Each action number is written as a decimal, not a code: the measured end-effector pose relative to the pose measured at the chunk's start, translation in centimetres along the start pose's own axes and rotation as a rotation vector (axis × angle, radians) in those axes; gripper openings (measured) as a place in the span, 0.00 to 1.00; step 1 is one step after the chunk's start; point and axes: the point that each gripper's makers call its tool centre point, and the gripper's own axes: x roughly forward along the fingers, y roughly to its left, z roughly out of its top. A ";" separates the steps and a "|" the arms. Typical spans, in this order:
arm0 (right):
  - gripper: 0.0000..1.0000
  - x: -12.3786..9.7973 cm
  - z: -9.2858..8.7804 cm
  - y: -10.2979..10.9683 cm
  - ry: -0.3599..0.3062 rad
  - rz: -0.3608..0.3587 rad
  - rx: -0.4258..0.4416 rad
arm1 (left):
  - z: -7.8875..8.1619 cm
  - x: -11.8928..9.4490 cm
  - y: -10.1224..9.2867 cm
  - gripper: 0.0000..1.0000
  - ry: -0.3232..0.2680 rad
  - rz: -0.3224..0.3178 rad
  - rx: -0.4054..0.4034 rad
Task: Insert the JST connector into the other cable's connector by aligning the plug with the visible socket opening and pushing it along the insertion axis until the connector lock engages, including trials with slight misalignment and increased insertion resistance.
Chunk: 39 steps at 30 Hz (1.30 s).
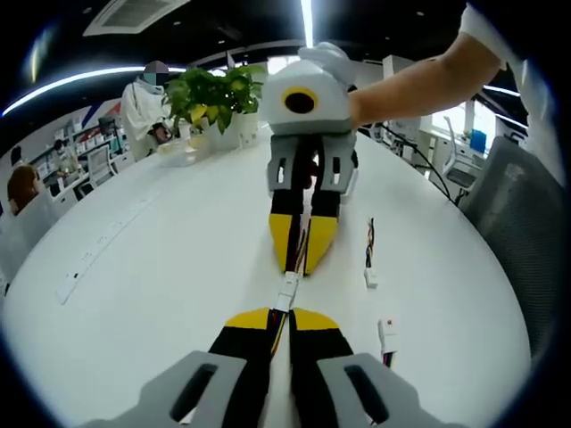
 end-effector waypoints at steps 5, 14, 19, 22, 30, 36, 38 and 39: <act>0.08 0.0 0.0 0.3 -0.008 0.000 0.009 | 0.0 0.0 -0.1 0.05 0.004 0.003 0.001; 0.11 -0.1 0.0 0.7 -0.023 -0.004 0.020 | 0.0 -0.2 -0.1 0.13 0.007 0.015 -0.013; 0.21 -0.8 0.1 0.4 -0.026 -0.031 0.025 | 0.3 -0.3 -0.2 0.14 0.001 0.020 -0.015; 0.20 -1.1 0.0 0.1 -0.014 -0.046 0.023 | 0.4 -0.5 -0.2 0.14 0.001 0.025 -0.014; 0.24 -2.2 0.1 0.0 -0.008 -0.077 0.041 | 1.8 -2.4 0.8 0.24 -0.038 0.092 -0.050; 0.24 -3.7 1.7 0.4 -0.032 -0.118 0.021 | 3.1 -4.4 0.5 0.31 -0.070 0.134 -0.051; 0.24 -4.2 2.3 0.7 -0.041 -0.129 0.011 | 3.4 -5.0 0.4 0.35 -0.080 0.150 -0.057; 0.24 -4.4 2.4 0.9 -0.043 -0.131 0.009 | 3.7 -5.3 0.2 0.37 -0.087 0.157 -0.060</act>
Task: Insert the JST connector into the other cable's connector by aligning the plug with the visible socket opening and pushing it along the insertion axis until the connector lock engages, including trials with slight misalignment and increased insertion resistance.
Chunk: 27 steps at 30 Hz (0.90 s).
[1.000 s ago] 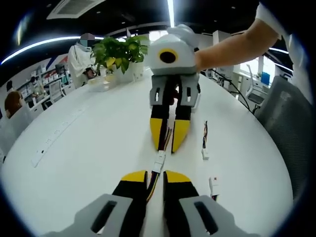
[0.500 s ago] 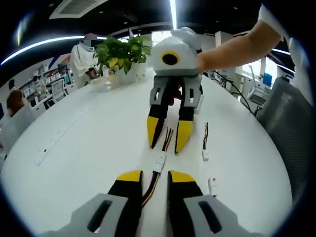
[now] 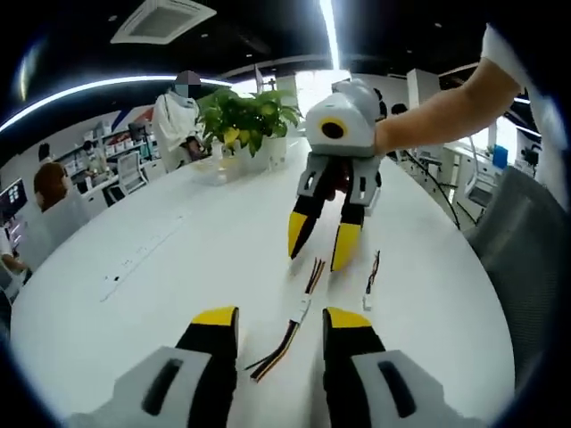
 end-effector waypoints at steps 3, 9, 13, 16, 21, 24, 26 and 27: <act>0.25 -0.6 0.6 0.5 -0.009 -0.006 -0.018 | 0.7 -1.0 -0.5 0.41 -0.033 0.015 -0.011; 0.26 -1.5 1.1 2.4 -0.015 -0.012 -0.047 | 0.8 -2.5 -1.7 0.50 -0.043 0.027 -0.019; 0.27 -2.1 1.7 3.8 -0.040 -0.026 -0.080 | 1.0 -3.6 -2.0 0.51 -0.075 0.030 -0.027; 0.27 -2.2 1.9 4.5 -0.043 -0.048 -0.119 | 1.0 -4.1 -3.0 0.51 -0.090 0.025 -0.032; 0.27 -1.7 1.9 5.3 -0.067 -0.056 -0.113 | 0.7 -4.2 -4.4 0.51 -0.093 0.016 -0.012; 0.26 -1.2 1.4 5.9 -0.072 -0.049 -0.109 | 0.5 -3.8 -5.2 0.50 -0.095 -0.005 0.003; 0.26 -0.9 1.0 6.3 -0.069 -0.042 -0.101 | 0.0 -3.4 -5.6 0.50 -0.083 -0.030 0.003; 0.25 -0.8 0.6 6.3 -0.069 -0.040 -0.100 | -0.3 -3.2 -5.6 0.50 -0.084 -0.034 -0.014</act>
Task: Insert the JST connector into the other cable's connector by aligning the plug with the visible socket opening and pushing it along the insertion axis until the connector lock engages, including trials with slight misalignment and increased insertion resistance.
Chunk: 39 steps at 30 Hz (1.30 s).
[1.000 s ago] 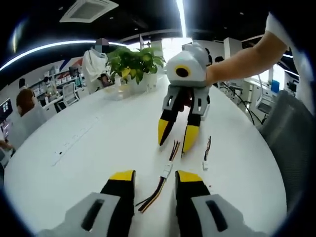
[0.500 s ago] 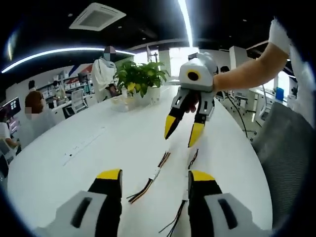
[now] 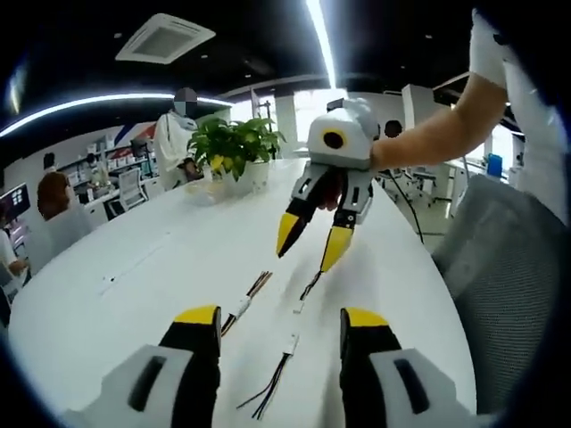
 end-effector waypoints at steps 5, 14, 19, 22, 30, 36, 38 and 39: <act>0.24 0.4 -1.3 0.0 0.011 0.003 0.008 | -1.4 1.3 -0.2 0.46 0.008 -0.035 -0.039; 0.20 1.4 -3.1 -0.8 0.006 0.031 0.011 | -3.2 3.2 -0.3 0.31 0.020 -0.071 -0.053; 0.20 2.1 -4.1 -1.1 0.015 0.045 0.001 | -3.9 3.6 -0.1 0.28 0.018 -0.073 -0.065; 0.20 2.4 -4.4 -0.9 0.014 0.059 -0.001 | -4.3 3.8 -0.1 0.26 0.020 -0.074 -0.068; 0.17 2.9 -4.8 -0.4 0.009 0.086 -0.022 | -4.8 3.7 -0.4 0.17 0.000 -0.074 -0.078; 0.13 3.1 -4.9 -0.2 -0.005 0.092 -0.017 | -5.2 3.7 -0.8 0.12 -0.001 -0.087 -0.074; 0.13 3.1 -4.9 -0.1 -0.010 0.092 -0.014 | -5.3 3.8 -0.9 0.12 0.000 -0.088 -0.073; 0.12 3.1 -4.9 -0.2 -0.017 0.088 -0.012 | -5.3 3.8 -1.0 0.11 -0.001 -0.089 -0.072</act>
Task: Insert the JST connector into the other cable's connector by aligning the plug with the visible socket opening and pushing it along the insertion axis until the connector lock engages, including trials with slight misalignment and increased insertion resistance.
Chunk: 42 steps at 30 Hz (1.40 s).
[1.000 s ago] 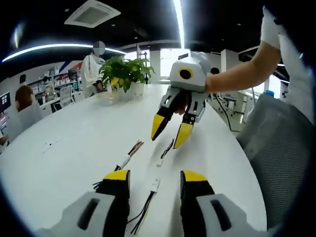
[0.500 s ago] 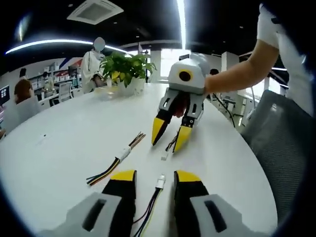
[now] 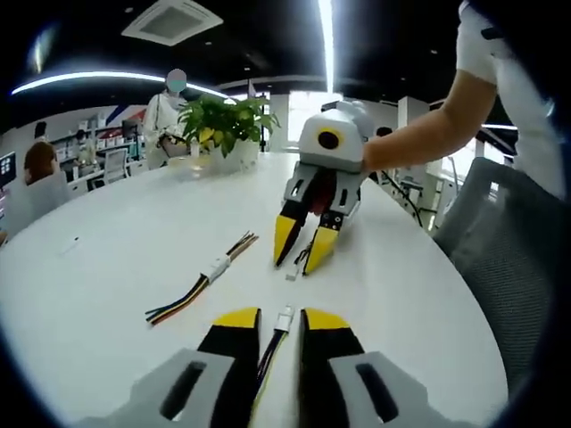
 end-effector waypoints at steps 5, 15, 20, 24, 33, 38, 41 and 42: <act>0.09 0.0 0.1 0.3 -0.027 0.006 -0.007 | -0.4 0.0 0.0 0.08 -0.006 -0.002 0.005; 0.05 -0.3 -0.1 0.2 -0.189 -0.027 0.089 | -0.3 -0.2 0.1 0.01 -0.060 -0.017 -0.017; 0.04 -0.4 0.0 0.2 -0.199 -0.019 0.075 | -0.2 0.1 0.1 0.00 -0.066 -0.039 -0.003; 0.04 -0.4 0.1 0.2 -0.201 0.000 0.088 | -0.1 0.3 0.2 0.00 -0.067 -0.059 -0.002; 0.03 -0.4 0.1 0.1 -0.198 0.005 0.124 | 0.3 0.6 -0.3 0.00 -0.017 -0.097 0.040; 0.02 -0.6 0.3 0.1 -0.190 0.004 0.147 | 0.9 0.6 -0.8 0.00 -0.007 -0.102 0.053; 0.02 -0.9 1.0 0.3 -0.197 0.001 0.132 | 1.2 0.3 -0.7 0.00 -0.005 -0.100 0.059; 0.02 -0.9 1.2 0.3 -0.197 -0.001 0.127 | 1.4 0.3 -0.7 0.00 -0.004 -0.101 0.061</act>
